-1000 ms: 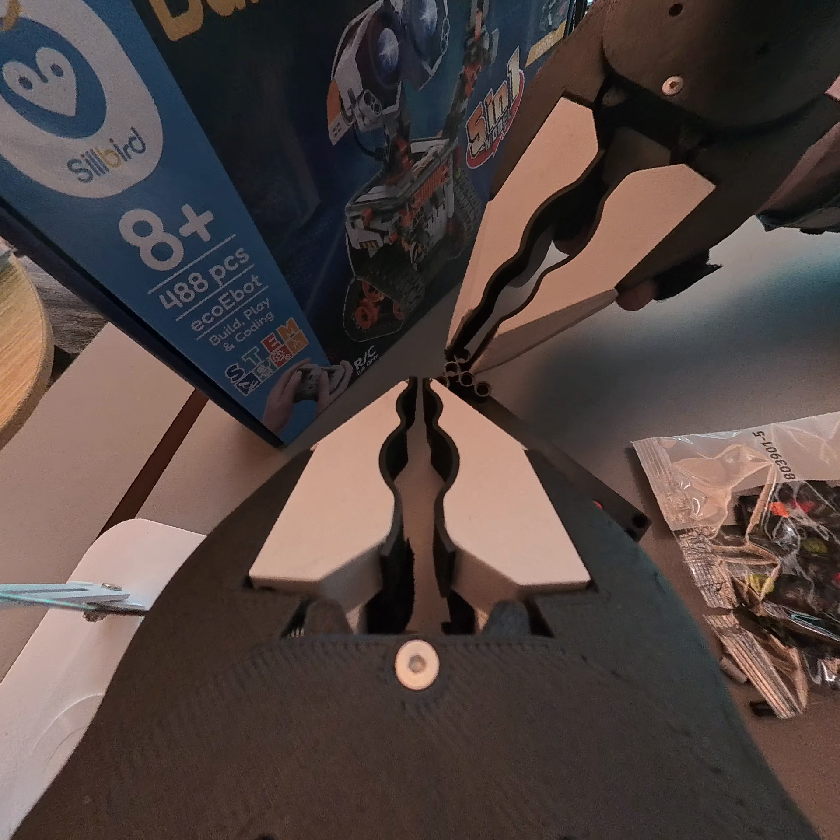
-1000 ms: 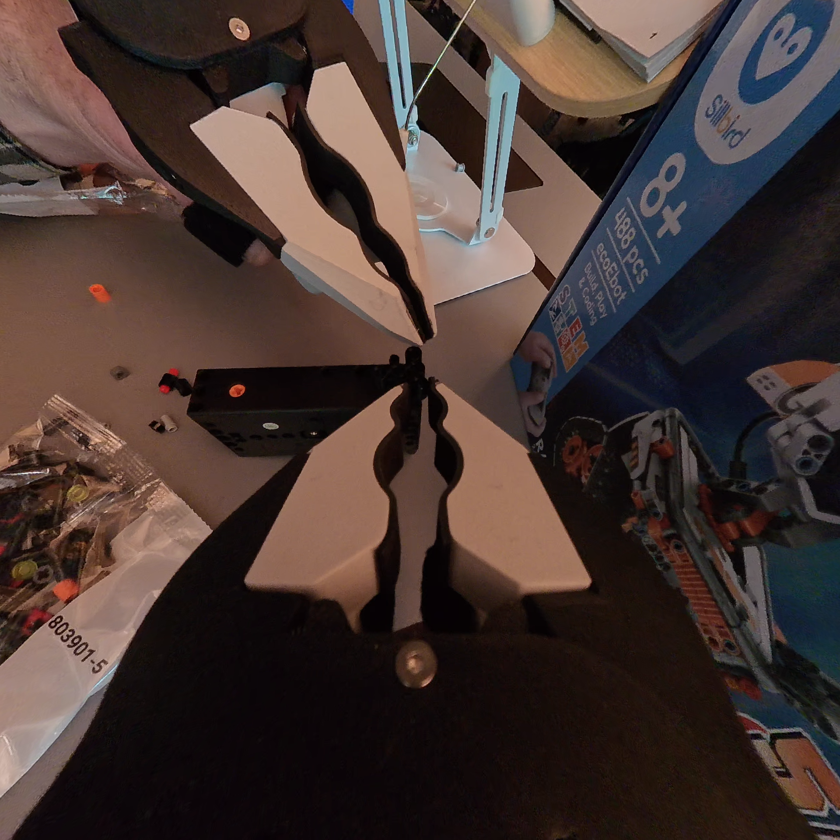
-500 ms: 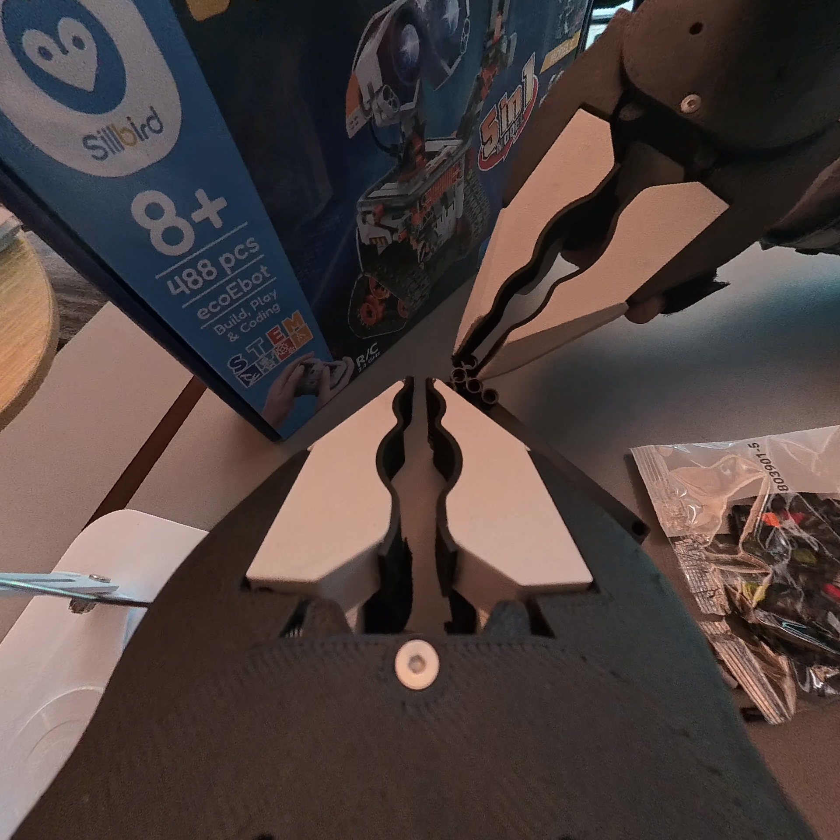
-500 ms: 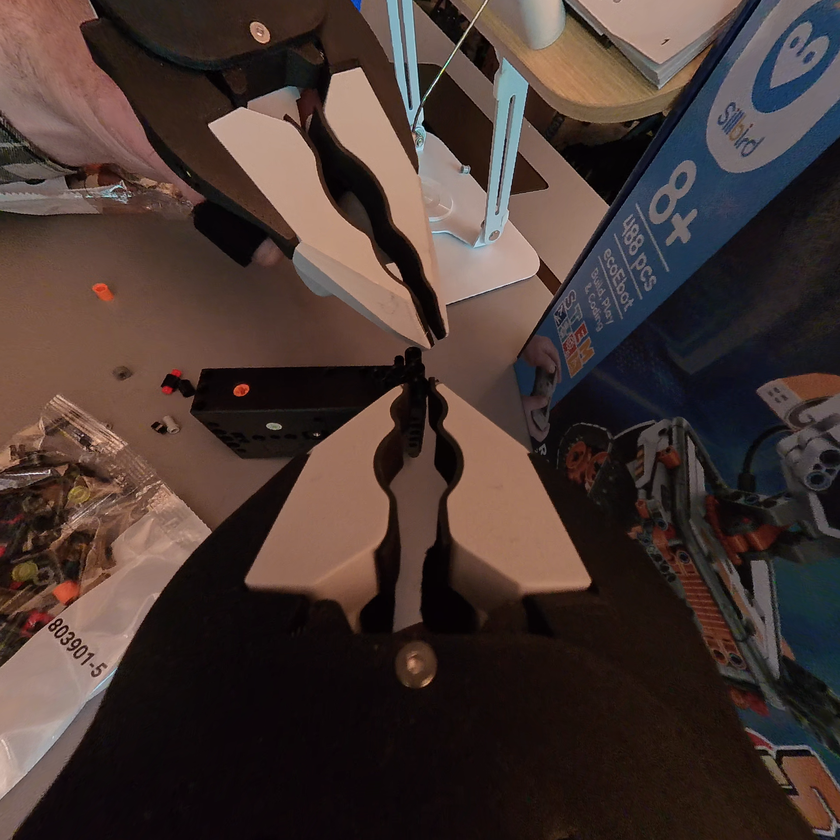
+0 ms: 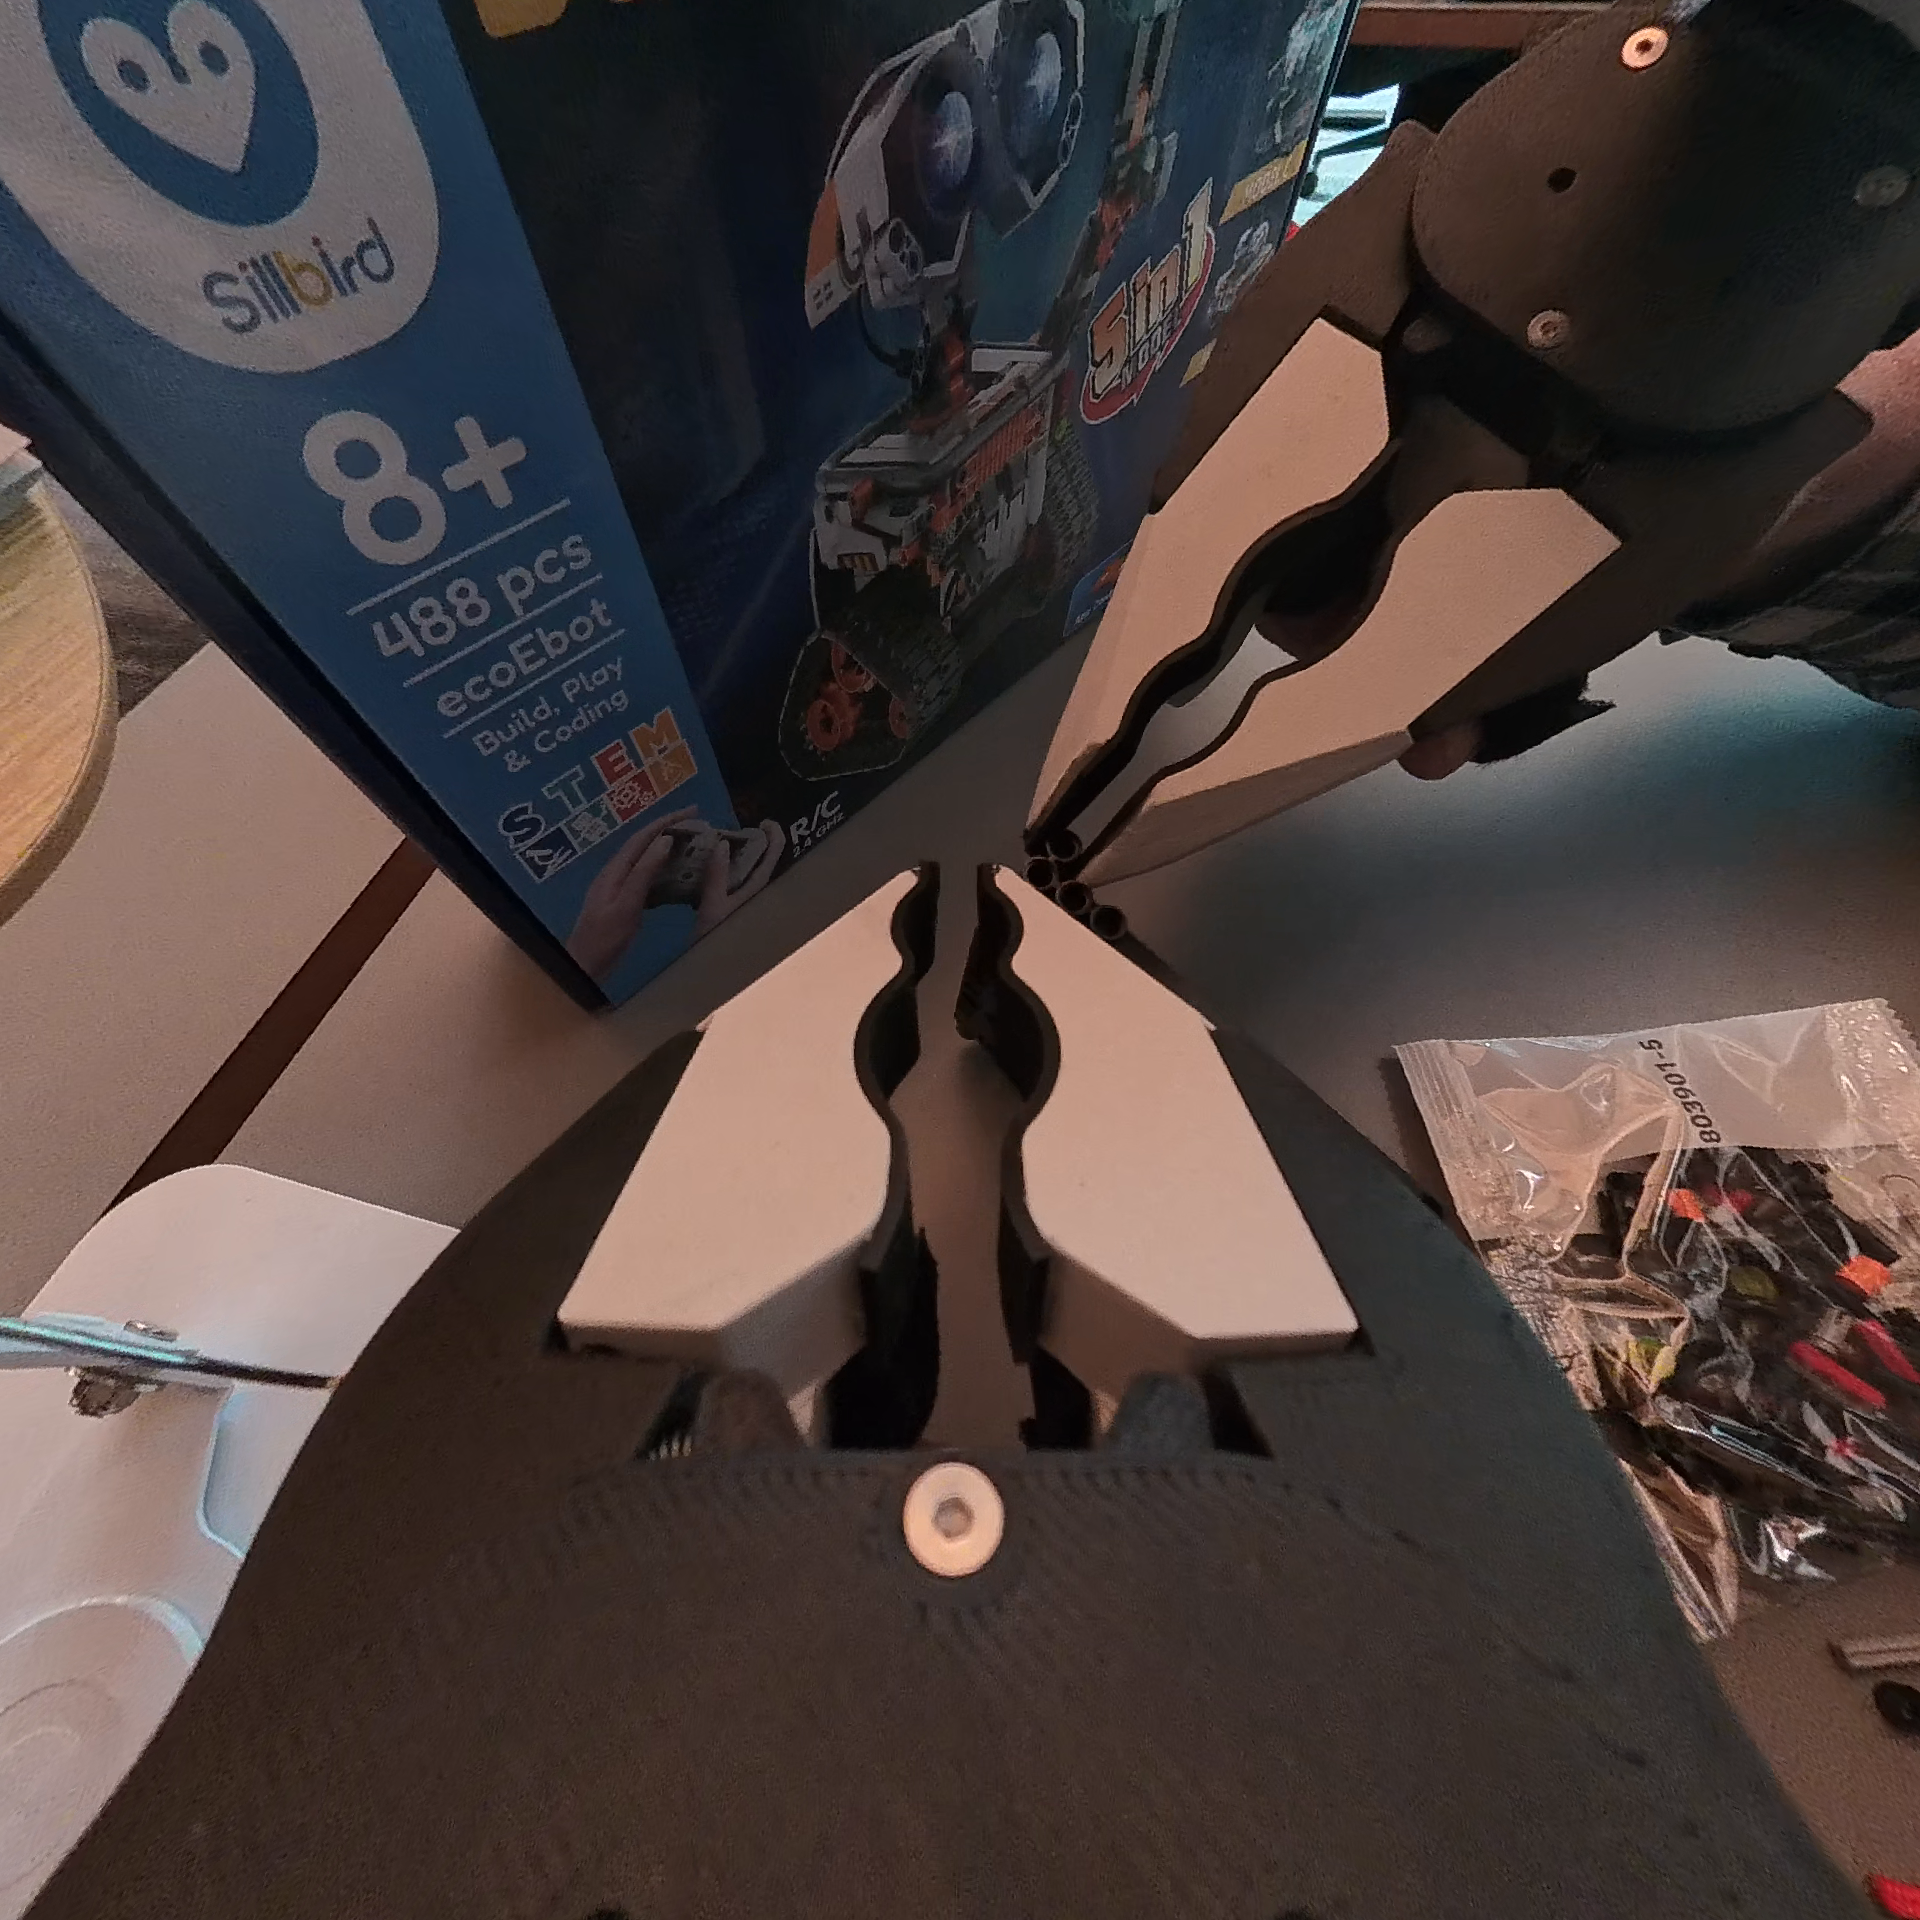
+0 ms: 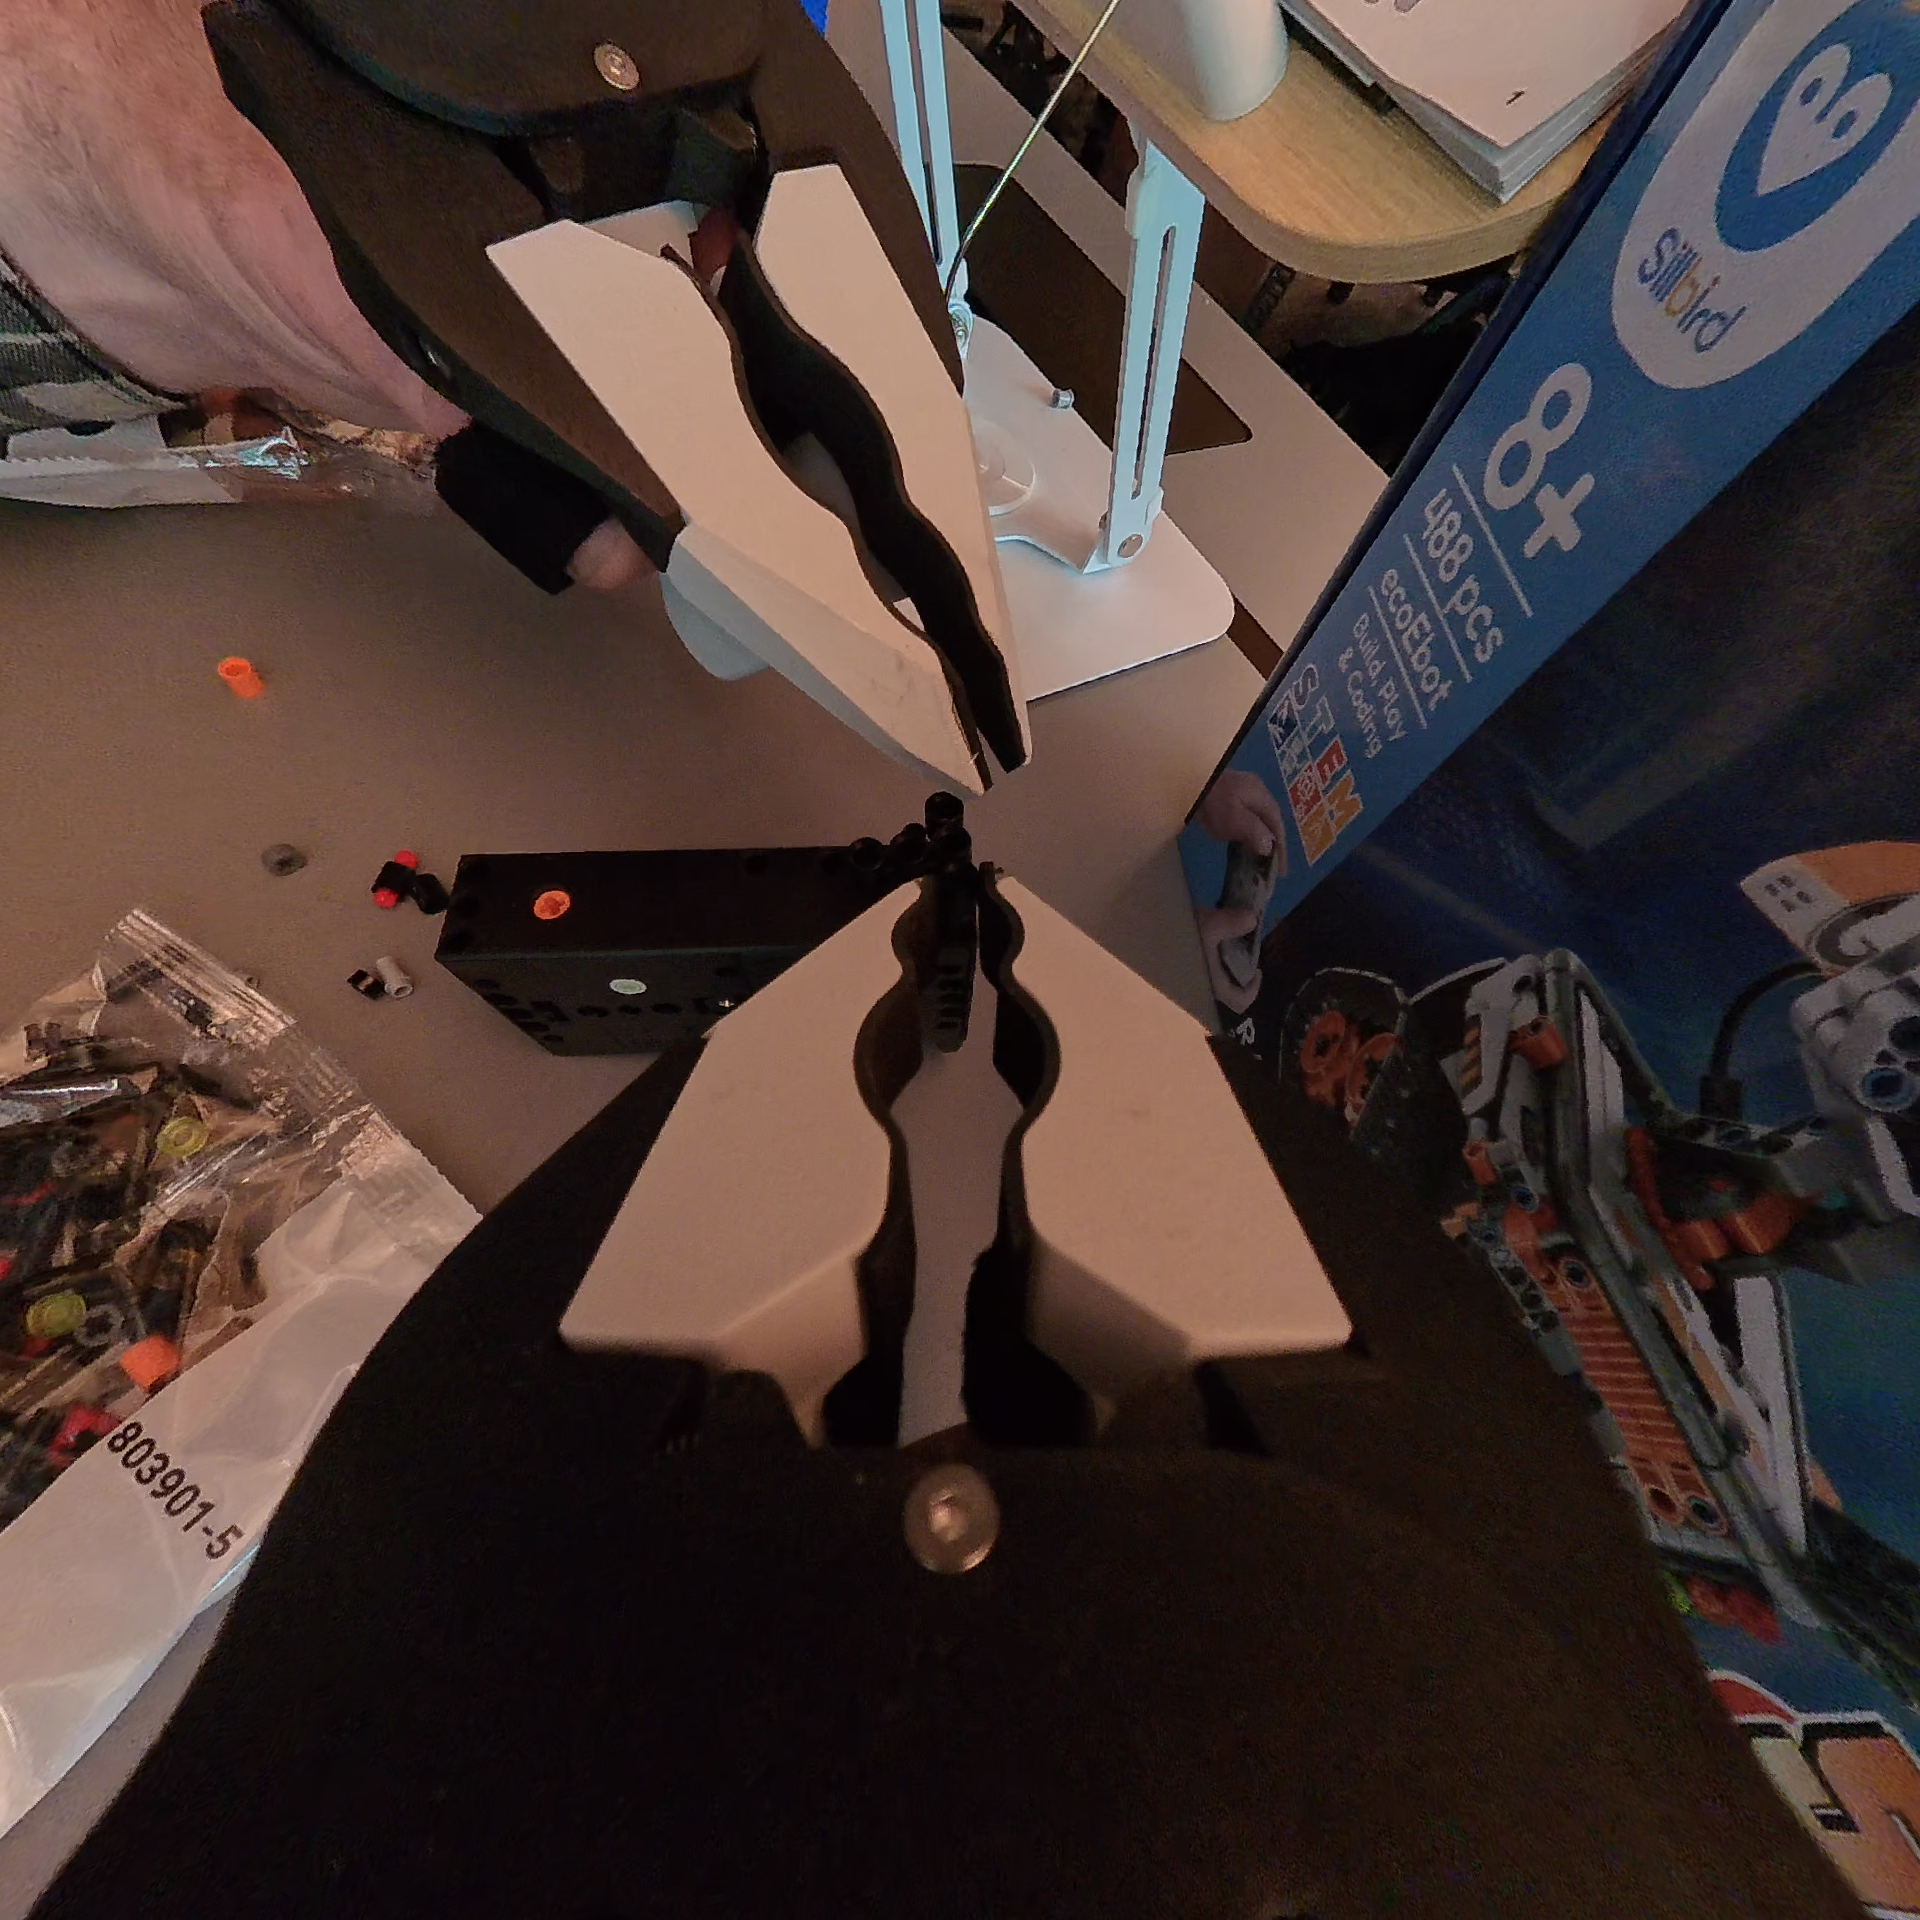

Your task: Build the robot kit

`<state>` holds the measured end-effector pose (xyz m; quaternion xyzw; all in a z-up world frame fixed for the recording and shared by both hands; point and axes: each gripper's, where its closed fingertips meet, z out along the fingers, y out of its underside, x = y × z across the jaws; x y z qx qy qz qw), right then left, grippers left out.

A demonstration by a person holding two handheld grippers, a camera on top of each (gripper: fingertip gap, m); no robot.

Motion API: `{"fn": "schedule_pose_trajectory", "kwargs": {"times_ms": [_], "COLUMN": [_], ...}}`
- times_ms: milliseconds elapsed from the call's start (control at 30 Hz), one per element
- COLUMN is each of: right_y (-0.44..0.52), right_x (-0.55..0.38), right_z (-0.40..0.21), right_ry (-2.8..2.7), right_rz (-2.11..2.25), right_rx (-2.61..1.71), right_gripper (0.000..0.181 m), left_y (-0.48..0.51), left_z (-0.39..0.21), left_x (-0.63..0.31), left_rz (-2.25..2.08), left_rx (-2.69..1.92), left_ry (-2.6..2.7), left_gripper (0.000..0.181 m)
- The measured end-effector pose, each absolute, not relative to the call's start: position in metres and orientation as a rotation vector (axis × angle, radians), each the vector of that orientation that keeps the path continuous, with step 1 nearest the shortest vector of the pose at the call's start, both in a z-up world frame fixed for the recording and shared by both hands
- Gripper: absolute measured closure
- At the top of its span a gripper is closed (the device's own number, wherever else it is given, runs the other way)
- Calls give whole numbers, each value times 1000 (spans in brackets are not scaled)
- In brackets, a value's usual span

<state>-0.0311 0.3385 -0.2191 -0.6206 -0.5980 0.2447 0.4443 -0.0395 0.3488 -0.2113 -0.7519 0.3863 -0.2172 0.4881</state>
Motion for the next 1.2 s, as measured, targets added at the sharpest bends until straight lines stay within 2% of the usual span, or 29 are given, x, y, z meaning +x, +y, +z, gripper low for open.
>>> {"fn": "schedule_pose_trajectory", "kwargs": {"times_ms": [733,833,933,1200], "right_y": [340,340,341,341], "right_x": [-30,-29,-29,-29], "right_z": [-220,-220,-221,-221], "right_ry": [-1471,-1471,-1467,-1472], "right_rz": [607,608,607,603], "right_rx": [-1533,-1534,-1535,-1533], "right_gripper": [176,176,176,176], "left_y": [347,347,344,344], "left_z": [-214,-213,-210,-215], "left_x": [-40,-39,-36,-32], "left_rz": [-659,-690,-754,-752], "left_rx": [-1869,-1877,-1877,-1901], "left_ry": [879,857,845,845], "left_gripper": [178,178,168,171]}}
